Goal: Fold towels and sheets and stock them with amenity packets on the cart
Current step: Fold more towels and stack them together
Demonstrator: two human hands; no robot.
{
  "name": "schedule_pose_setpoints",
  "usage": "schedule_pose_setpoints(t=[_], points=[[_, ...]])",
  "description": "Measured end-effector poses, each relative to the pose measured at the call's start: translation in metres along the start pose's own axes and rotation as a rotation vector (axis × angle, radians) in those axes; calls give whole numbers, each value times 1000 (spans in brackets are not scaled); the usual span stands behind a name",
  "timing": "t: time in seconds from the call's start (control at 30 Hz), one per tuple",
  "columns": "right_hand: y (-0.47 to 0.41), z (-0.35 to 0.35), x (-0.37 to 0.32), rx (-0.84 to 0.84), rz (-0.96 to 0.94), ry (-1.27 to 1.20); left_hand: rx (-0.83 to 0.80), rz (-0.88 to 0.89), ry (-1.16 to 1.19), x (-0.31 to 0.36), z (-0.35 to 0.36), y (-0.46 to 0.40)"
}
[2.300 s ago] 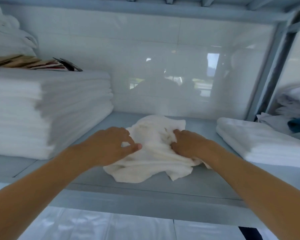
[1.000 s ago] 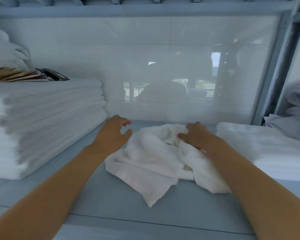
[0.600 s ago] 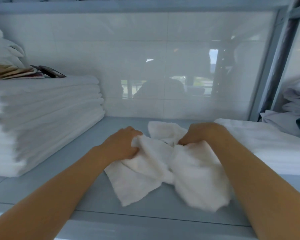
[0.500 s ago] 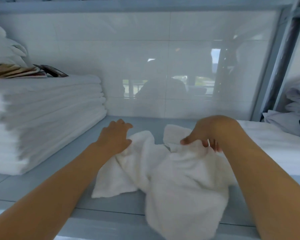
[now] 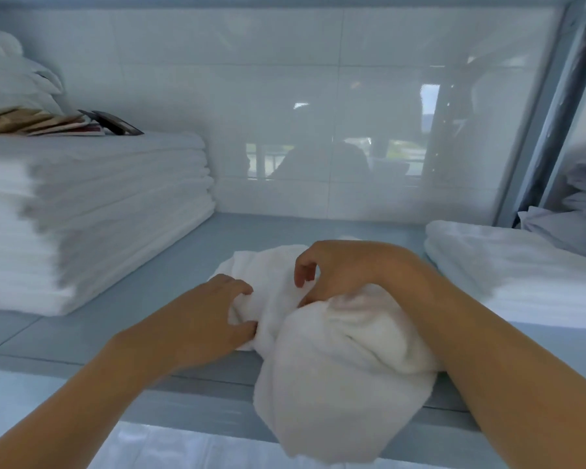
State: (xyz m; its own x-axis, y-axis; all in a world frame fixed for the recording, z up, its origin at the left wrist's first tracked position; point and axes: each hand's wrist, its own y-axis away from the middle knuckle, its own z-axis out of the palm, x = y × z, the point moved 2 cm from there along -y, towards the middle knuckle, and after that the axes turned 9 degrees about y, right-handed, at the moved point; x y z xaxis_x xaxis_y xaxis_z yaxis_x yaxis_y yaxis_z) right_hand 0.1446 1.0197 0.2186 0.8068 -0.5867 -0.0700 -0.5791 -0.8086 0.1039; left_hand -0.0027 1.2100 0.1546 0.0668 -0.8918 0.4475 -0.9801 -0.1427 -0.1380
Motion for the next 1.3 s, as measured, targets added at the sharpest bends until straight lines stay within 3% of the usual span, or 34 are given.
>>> schedule_pose_setpoints(t=[0.13,0.23,0.43,0.6,0.7,0.8,0.9,0.97,1.07,1.3], points=[[0,0,-16,2,-44,27,59,85,142,-5,0,27],[0,-3,-20,54,-33,19,69,270,143,-3,3,33],[22,-41,10,298,52,63,274,423,-8,-30,-17,23],[55,-86,75,344,218,145,465,373,172,-78,-78,-12],[62,-90,114,383,403,146,532,194,129,-101,-105,-45],[44,-59,131,313,496,96,370,-16,-52,-93,-94,-73],[36,-24,125,281,434,-107,259,192,30,-43,-56,-76],[41,-11,117,191,341,-154,40,327,74,-4,-23,-66],[46,7,109,35,271,-84,-280,358,146,32,17,-55],[87,21,68,-23,227,-37,-193,448,190,26,14,-45]])
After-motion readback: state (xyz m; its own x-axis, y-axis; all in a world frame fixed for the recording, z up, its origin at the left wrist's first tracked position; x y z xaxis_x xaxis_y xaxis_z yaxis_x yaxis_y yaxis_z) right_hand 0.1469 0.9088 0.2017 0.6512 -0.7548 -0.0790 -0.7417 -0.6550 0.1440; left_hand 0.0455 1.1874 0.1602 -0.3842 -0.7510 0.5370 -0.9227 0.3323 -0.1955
